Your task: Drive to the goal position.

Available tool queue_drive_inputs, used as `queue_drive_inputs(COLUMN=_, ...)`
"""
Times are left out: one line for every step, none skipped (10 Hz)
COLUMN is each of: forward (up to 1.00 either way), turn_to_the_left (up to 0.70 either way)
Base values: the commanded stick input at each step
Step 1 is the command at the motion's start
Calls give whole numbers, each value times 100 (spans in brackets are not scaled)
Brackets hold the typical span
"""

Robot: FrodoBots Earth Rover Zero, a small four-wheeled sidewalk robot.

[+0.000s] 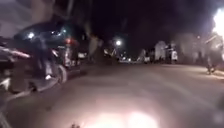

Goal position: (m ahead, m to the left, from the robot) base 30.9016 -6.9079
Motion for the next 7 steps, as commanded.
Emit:
queue_drive_inputs(forward=100, turn_to_the_left=-27)
queue_drive_inputs(forward=100, turn_to_the_left=-27)
queue_drive_inputs(forward=100, turn_to_the_left=-22)
queue_drive_inputs(forward=100, turn_to_the_left=-2)
queue_drive_inputs(forward=100, turn_to_the_left=0)
queue_drive_inputs(forward=100, turn_to_the_left=0)
queue_drive_inputs(forward=100, turn_to_the_left=0)
